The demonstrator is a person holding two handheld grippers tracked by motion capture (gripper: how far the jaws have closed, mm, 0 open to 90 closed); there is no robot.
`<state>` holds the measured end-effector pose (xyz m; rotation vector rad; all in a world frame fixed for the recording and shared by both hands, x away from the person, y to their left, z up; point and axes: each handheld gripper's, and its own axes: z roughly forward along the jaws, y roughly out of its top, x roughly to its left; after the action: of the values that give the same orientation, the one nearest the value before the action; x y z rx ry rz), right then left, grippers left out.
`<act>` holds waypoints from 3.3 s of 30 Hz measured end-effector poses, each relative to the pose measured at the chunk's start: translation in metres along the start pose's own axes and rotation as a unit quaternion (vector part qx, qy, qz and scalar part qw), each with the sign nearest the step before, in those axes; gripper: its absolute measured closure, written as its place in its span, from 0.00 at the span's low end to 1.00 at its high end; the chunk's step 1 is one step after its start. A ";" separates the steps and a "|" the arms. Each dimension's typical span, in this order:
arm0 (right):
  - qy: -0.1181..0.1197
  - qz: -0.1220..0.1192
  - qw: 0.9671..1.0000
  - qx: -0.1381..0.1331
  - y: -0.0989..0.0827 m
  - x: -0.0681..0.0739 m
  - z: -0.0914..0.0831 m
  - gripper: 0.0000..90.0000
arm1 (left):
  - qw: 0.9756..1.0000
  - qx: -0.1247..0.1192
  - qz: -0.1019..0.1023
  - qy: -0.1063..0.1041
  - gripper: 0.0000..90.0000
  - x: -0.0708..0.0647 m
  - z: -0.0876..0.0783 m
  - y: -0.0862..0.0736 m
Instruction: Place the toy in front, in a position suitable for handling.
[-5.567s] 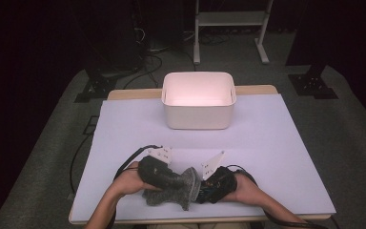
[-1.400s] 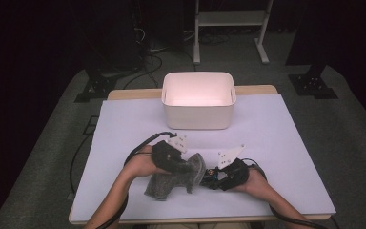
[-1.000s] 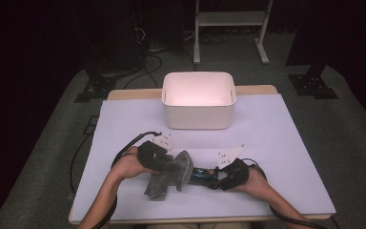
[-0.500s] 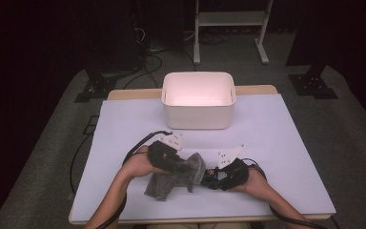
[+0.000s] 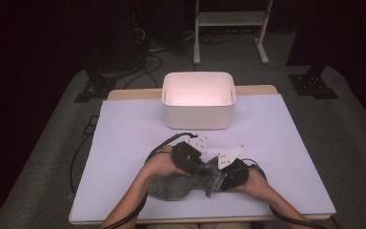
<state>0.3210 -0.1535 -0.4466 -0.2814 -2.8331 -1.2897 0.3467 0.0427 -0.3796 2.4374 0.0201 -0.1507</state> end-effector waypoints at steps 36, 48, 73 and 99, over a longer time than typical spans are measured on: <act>0.012 0.002 1.000 0.022 0.020 -0.002 0.011 0.45 | 0.995 -0.025 -0.083 0.048 0.87 -0.002 -0.054 -0.080; 0.008 -0.030 0.998 0.057 0.029 -0.008 0.024 0.61 | 0.995 -0.026 -0.081 0.046 0.87 0.002 -0.053 -0.073; -0.020 0.000 0.999 0.029 0.025 -0.036 0.009 0.41 | 0.996 0.003 -0.075 0.044 0.87 0.022 -0.046 -0.047; -0.057 0.017 0.998 0.017 0.016 -0.009 0.000 0.25 | 0.997 0.000 -0.073 0.025 0.86 0.009 -0.032 -0.056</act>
<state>0.3324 -0.1443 -0.4352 -0.4138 -2.9250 -1.2577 0.3558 0.1059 -0.3925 2.4394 0.2209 -0.1543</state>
